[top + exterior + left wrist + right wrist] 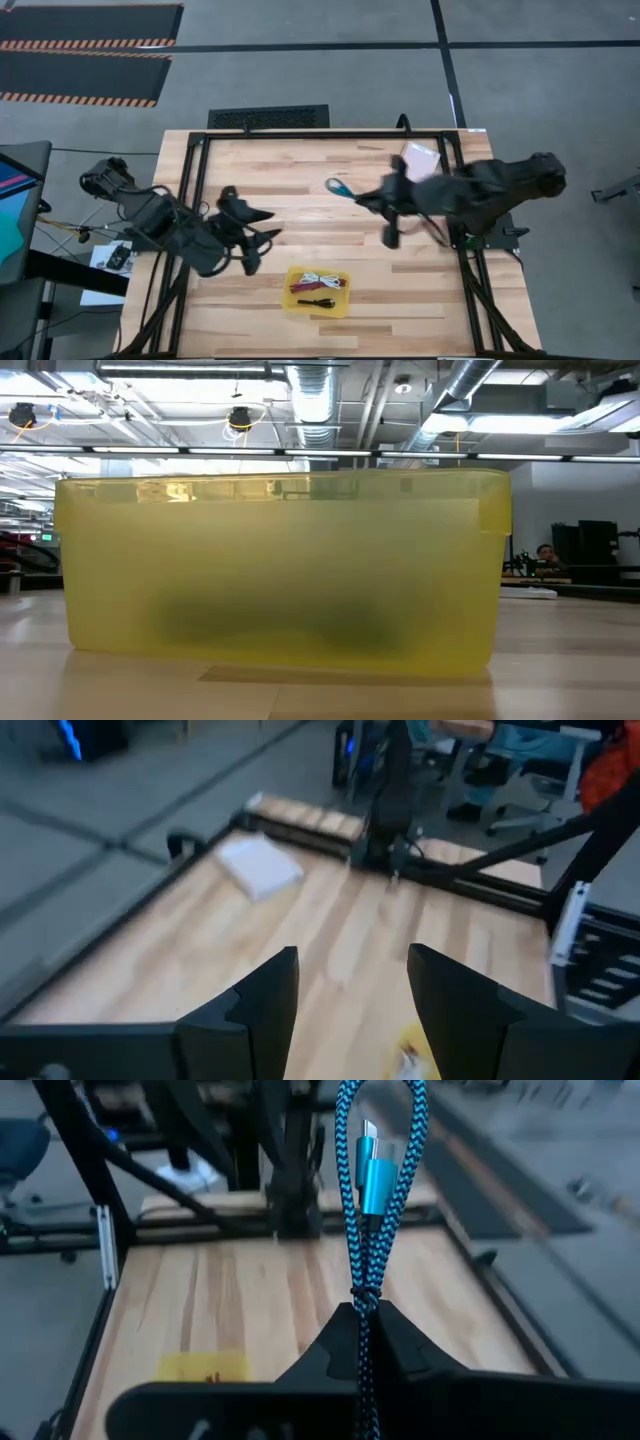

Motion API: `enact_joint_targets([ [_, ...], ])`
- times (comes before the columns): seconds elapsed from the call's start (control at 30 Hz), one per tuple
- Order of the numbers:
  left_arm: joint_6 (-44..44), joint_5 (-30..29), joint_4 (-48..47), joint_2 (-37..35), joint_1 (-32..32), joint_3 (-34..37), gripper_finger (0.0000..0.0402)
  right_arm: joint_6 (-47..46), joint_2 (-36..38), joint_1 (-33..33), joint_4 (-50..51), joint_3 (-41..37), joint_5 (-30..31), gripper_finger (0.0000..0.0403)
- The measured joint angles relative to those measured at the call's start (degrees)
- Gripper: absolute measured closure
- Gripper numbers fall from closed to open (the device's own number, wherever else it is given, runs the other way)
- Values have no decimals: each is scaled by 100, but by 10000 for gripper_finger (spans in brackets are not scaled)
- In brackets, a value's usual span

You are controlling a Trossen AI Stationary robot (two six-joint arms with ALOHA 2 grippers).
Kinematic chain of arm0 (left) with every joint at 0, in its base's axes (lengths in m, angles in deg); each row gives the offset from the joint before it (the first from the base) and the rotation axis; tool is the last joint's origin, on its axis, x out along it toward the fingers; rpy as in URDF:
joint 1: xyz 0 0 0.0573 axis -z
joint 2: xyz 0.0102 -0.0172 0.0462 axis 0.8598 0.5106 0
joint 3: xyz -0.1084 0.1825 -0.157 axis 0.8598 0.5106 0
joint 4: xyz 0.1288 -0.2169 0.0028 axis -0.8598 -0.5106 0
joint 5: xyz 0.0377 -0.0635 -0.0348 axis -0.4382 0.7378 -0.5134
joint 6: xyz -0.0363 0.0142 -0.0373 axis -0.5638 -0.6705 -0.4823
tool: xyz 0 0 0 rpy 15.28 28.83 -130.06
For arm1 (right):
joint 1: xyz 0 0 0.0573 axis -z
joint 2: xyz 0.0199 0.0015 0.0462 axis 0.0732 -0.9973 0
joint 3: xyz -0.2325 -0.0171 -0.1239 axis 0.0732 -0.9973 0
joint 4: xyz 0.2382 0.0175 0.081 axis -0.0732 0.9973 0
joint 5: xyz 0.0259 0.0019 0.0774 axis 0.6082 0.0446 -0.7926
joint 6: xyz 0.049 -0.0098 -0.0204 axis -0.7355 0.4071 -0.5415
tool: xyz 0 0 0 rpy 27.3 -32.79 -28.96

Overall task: Pick and place USB-C Cables
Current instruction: Put the blue charger cable into the yellow bin

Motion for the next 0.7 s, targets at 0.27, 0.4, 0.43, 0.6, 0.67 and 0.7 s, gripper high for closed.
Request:
enact_joint_targets([
  [0.27,2527,1330,2534,694,-781,0,223,-213,348,-1567,65,-111,1701,389],
  [0.4,3113,1847,3307,1044,-1136,2,223,-619,495,-2110,-68,-613,2361,387],
  [0.43,3136,1854,3428,1113,-1214,2,223,-753,544,-2216,-142,-760,2517,386],
  [0.6,3327,2780,4443,1387,-1523,218,223,-1269,704,-2722,-571,-1547,3145,387],
  [0.67,3428,3317,5334,1434,-1612,551,223,-1280,742,-2856,-938,-1878,3258,386],
  [0.7,3435,3457,5720,1437,-1653,751,223,-1277,766,-2915,-1159,-2032,3288,386],
])
